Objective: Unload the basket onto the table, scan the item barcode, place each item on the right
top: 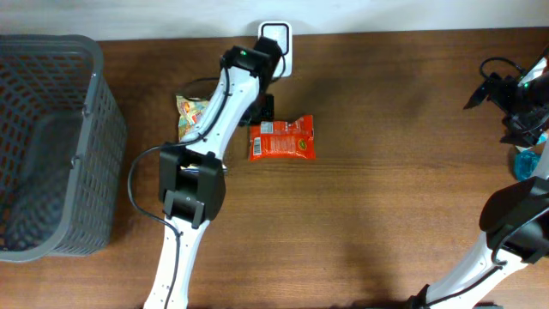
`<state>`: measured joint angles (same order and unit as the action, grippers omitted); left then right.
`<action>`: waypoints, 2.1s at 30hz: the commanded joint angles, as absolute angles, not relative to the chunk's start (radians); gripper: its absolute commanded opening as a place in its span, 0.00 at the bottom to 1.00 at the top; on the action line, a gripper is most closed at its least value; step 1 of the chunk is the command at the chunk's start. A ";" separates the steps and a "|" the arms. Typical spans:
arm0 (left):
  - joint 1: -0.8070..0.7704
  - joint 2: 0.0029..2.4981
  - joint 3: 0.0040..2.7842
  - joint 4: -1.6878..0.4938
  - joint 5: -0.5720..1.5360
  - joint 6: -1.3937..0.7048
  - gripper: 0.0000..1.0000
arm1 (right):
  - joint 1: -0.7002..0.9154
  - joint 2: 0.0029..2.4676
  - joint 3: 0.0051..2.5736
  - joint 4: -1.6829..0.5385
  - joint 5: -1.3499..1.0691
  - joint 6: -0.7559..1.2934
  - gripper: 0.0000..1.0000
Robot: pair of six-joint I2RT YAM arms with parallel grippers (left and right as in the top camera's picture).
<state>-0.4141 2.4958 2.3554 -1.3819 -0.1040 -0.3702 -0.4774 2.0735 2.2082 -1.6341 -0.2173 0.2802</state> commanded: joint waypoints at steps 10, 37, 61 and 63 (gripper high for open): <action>-0.421 2.502 2.406 -1.465 -0.178 -0.366 0.05 | -0.478 2.075 2.209 -1.634 -0.205 0.278 0.99; -0.395 2.463 3.017 -1.674 0.123 -0.345 0.99 | -0.478 2.075 2.209 -1.634 -0.205 0.278 0.98; -0.310 2.241 2.075 -1.424 0.339 -0.102 0.99 | -0.478 2.075 2.209 -1.634 -0.205 0.278 0.98; -0.316 2.243 1.967 -1.264 0.394 -0.103 1.00 | -0.478 2.075 2.209 -1.634 -0.205 0.278 0.98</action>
<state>-0.3054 2.2517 2.0712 -1.3865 0.2691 -0.1368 -0.4770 2.0739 2.2082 -1.6329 -0.2173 0.2802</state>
